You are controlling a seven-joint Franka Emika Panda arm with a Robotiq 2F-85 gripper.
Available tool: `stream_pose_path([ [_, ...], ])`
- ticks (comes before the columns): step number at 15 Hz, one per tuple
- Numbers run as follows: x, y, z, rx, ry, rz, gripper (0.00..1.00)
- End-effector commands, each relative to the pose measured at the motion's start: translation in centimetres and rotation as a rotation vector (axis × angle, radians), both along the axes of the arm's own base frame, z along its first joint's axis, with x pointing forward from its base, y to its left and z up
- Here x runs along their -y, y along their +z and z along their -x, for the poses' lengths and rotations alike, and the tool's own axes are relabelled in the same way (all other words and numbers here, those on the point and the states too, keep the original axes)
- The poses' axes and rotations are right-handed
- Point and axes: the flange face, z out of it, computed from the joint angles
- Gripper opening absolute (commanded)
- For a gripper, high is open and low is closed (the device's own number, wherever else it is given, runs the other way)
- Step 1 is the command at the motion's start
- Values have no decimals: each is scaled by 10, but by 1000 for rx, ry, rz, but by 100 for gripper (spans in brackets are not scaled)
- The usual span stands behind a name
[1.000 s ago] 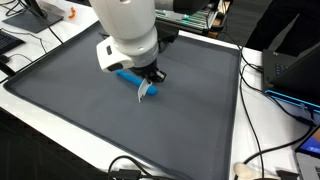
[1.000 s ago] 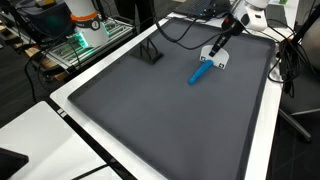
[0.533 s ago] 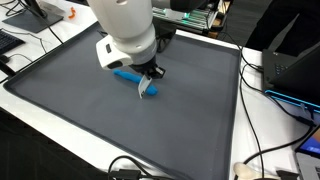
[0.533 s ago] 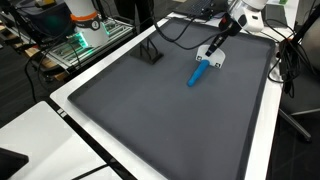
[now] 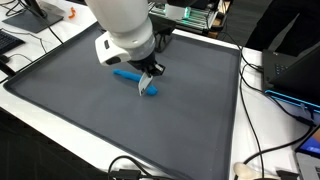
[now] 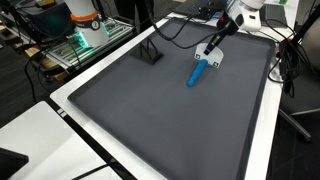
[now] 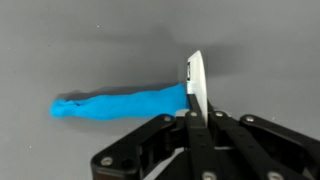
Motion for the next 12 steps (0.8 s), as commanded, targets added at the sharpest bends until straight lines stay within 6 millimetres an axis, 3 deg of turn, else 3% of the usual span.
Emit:
stream_pose_path([
  [1,8,16,7,34,-28,-27,1],
  [8,17,45,8,87,-38,-29,1],
  [12,28,46,8,97,-40,-11,1],
])
